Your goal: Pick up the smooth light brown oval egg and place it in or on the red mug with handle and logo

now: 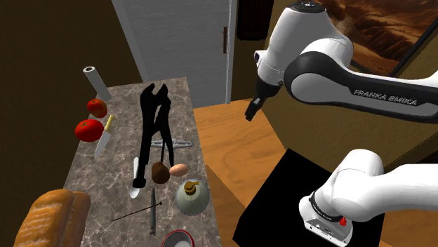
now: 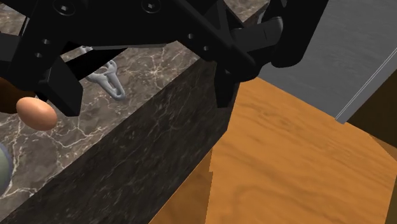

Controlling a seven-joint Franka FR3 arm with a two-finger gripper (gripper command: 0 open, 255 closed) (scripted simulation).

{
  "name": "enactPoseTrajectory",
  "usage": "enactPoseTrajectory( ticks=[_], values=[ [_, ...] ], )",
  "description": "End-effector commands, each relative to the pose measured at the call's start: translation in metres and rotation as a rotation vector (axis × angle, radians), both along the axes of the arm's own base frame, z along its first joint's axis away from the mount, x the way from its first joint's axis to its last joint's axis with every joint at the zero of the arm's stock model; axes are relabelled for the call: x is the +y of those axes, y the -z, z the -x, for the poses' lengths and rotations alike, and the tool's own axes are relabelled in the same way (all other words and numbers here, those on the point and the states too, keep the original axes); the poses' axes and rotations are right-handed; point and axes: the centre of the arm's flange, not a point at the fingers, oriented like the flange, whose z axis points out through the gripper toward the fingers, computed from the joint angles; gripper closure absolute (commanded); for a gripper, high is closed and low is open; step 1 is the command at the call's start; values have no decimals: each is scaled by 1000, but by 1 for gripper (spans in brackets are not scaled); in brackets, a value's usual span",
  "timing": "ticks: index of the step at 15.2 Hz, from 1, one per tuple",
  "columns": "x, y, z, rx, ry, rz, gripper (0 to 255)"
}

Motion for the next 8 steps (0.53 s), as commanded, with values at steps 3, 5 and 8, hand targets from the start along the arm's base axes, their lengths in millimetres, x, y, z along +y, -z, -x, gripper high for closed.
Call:
enactPoseTrajectory(
  ticks=[3,5,8],
  values=[
    [38,29,-24,8,-5,8,0],
    [57,43,-37,13,-8,12,0],
    [85,66,-55,20,-12,18,0]
  ],
)
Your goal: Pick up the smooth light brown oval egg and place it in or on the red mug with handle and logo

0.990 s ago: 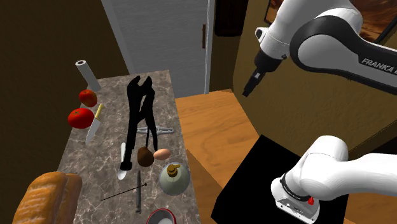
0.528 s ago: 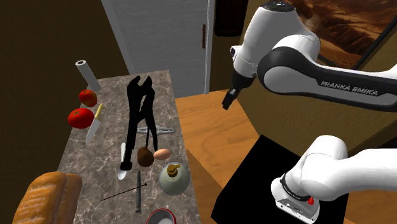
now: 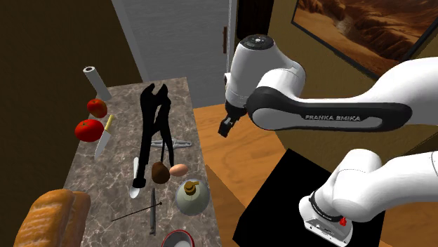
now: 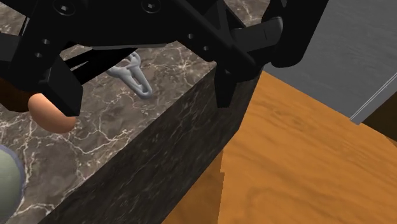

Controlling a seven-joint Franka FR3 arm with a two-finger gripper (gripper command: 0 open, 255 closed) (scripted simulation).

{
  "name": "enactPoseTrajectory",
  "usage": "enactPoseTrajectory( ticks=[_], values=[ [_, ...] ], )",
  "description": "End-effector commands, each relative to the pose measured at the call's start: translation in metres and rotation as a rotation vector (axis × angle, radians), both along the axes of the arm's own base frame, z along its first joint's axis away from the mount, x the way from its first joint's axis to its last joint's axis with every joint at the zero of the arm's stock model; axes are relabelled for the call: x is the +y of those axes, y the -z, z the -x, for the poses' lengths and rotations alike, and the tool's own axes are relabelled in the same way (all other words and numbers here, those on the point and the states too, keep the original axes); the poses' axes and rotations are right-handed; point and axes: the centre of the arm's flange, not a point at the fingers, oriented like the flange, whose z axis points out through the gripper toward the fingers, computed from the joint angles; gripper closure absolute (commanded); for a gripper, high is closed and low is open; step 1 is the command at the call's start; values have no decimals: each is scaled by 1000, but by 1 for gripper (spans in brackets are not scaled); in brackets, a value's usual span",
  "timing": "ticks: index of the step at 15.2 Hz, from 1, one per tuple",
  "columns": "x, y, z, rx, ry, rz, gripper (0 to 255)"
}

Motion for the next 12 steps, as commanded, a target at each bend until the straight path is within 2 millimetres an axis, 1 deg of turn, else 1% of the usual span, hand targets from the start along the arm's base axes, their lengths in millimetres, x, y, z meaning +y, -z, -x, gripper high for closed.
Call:
enactPoseTrajectory(
  ticks=[1,12],
  values=[
    [18,16,-11,4,-2,3,0],
    [121,101,-76,30,-16,27,0]
  ],
)
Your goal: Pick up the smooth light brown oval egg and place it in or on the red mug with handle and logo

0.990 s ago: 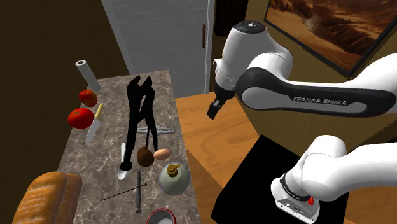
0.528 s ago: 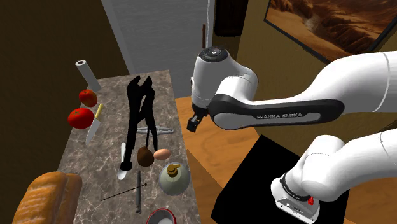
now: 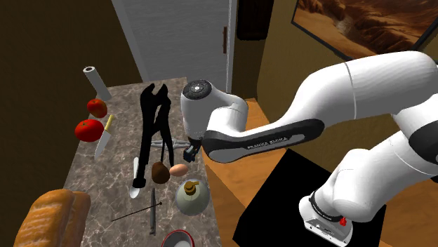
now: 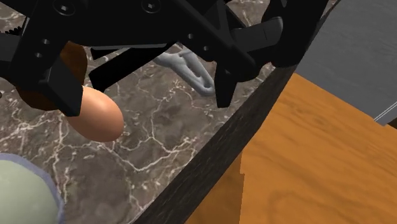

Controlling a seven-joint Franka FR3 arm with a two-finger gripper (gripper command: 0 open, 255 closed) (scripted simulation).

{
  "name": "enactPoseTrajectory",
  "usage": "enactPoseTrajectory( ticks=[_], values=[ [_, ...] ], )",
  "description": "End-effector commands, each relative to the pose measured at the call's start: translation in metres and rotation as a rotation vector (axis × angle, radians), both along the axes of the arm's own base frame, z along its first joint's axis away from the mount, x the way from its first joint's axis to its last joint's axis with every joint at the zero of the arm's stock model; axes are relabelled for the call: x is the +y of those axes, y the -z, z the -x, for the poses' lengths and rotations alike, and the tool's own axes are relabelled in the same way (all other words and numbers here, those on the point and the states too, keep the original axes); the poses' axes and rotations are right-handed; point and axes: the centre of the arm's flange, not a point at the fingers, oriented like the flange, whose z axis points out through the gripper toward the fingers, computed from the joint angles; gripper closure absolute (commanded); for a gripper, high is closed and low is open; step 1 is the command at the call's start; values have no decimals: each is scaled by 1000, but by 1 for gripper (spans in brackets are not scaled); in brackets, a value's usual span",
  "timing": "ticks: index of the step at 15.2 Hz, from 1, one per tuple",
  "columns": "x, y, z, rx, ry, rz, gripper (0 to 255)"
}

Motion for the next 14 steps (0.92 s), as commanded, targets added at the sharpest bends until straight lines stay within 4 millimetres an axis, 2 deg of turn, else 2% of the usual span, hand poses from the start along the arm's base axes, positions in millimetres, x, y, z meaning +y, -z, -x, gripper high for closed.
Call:
enactPoseTrajectory(
  ticks=[1,9,14],
  values=[
    [15,17,-13,4,-2,4,0],
    [89,82,-58,23,-12,21,0],
    [88,103,-61,23,-12,21,0]
  ],
)
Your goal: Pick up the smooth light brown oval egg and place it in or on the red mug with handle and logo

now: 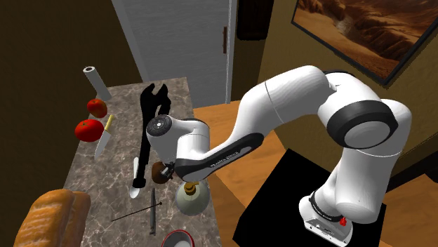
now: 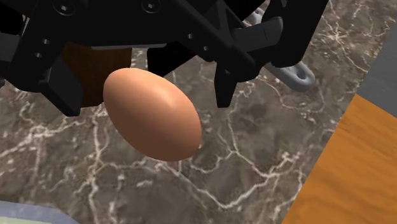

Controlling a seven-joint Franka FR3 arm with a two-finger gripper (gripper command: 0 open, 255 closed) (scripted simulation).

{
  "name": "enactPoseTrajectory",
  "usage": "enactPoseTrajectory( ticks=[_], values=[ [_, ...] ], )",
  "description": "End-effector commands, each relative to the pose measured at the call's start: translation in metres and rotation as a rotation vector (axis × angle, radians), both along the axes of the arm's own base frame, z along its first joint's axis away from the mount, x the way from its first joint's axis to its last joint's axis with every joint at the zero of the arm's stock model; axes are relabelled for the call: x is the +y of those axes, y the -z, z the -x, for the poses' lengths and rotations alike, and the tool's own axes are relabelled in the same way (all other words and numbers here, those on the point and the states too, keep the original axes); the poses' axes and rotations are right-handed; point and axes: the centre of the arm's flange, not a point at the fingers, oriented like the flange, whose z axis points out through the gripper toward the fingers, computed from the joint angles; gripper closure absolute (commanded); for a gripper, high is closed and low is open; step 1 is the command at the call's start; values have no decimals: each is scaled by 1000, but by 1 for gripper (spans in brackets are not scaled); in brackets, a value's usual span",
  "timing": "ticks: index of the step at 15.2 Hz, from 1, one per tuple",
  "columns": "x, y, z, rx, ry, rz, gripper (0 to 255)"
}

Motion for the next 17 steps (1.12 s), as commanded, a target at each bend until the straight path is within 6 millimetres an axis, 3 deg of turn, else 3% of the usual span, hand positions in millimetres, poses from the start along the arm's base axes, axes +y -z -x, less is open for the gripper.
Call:
enactPoseTrajectory(
  ticks=[1,3,11,12,17],
  values=[
    [0,11,-2,0,0,0,0],
    [-1,24,-3,0,0,0,0],
    [-1,24,-3,0,0,0,0],
    [-1,24,-3,0,0,0,255],
    [-1,24,-3,0,0,0,255]
  ],
)
